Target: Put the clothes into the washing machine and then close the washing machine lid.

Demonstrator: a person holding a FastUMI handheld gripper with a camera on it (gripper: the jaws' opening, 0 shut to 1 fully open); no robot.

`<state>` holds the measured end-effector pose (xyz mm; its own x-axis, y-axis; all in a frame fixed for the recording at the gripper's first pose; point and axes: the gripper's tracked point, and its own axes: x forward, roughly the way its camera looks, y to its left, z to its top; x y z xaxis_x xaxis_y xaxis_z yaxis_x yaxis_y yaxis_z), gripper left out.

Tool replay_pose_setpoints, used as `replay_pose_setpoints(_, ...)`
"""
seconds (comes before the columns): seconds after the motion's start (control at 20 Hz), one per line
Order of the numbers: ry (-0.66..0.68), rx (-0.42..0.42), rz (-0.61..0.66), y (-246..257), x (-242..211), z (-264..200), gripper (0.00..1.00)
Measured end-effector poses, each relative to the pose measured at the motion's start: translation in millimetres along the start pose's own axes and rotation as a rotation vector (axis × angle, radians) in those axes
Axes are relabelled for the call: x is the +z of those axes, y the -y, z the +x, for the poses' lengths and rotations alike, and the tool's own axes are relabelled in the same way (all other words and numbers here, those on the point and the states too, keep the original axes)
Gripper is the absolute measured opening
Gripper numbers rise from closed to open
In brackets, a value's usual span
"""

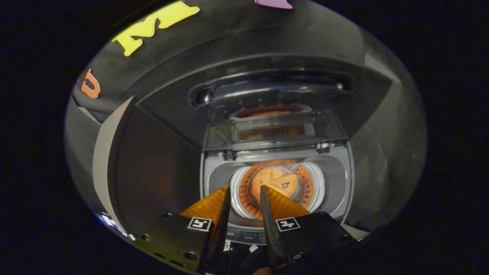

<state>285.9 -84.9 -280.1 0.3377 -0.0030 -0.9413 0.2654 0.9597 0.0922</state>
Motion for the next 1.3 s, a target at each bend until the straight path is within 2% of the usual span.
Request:
replay_pose_setpoints(0.15, 0.047, -0.025, -0.061, 2, 6, -12, 0.81)
replay_pose_setpoints(0.5, 0.245, 0.015, -0.12, -16, 62, -58, 0.82)
replay_pose_setpoints(0.6, 0.336, -0.007, -0.119, -18, 86, -69, 0.82)
replay_pose_setpoints(0.8, 0.458, -0.038, -0.2, -27, 122, -85, 0.82)
replay_pose_setpoints(0.95, 0.482, -0.027, -0.221, -33, 147, -77, 0.82)
replay_pose_setpoints(1.15, 0.522, -0.088, -0.245, -27, 181, -57, 0.82)
replay_pose_setpoints(1.3, 0.486, -0.084, -0.22, -20, 188, -37, 0.82)
